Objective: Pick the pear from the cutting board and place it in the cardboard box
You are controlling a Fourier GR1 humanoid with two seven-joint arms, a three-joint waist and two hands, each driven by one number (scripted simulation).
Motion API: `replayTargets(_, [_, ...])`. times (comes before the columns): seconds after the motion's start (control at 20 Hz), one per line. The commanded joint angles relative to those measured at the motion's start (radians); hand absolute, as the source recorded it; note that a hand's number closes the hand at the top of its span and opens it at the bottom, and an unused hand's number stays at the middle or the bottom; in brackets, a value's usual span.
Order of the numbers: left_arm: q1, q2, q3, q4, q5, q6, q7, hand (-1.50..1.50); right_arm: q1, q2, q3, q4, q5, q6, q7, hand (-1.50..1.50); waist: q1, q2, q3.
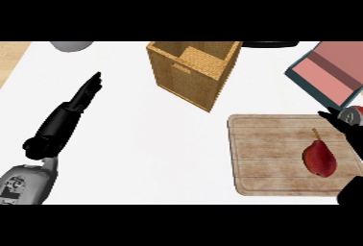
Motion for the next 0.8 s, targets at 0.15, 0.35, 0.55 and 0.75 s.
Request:
replayTargets(0.15, [-0.004,-0.064,0.015,0.019,-0.057,-0.014,-0.013,0.00,-0.001,0.058,-0.009,0.076,0.118,0.027,-0.079,-1.50,-0.005,0.000,0.000])
replayTargets(0.35, [-0.011,-0.045,0.070,0.054,-0.054,-0.065,-0.045,0.00,-0.006,0.086,-0.014,0.107,0.186,0.039,-0.087,-1.50,-0.005,0.000,0.000])
replayTargets(0.55, [-0.009,-0.102,0.036,-0.017,-0.096,-0.028,0.023,0.00,-0.023,0.106,-0.001,0.243,0.276,-0.026,-0.186,-1.50,-0.002,0.000,0.000])
replayTargets(0.75, [-0.007,-0.106,0.072,0.016,-0.112,-0.063,-0.009,0.00,-0.030,0.161,-0.014,0.260,0.325,-0.020,-0.205,-1.50,-0.002,0.000,0.000])
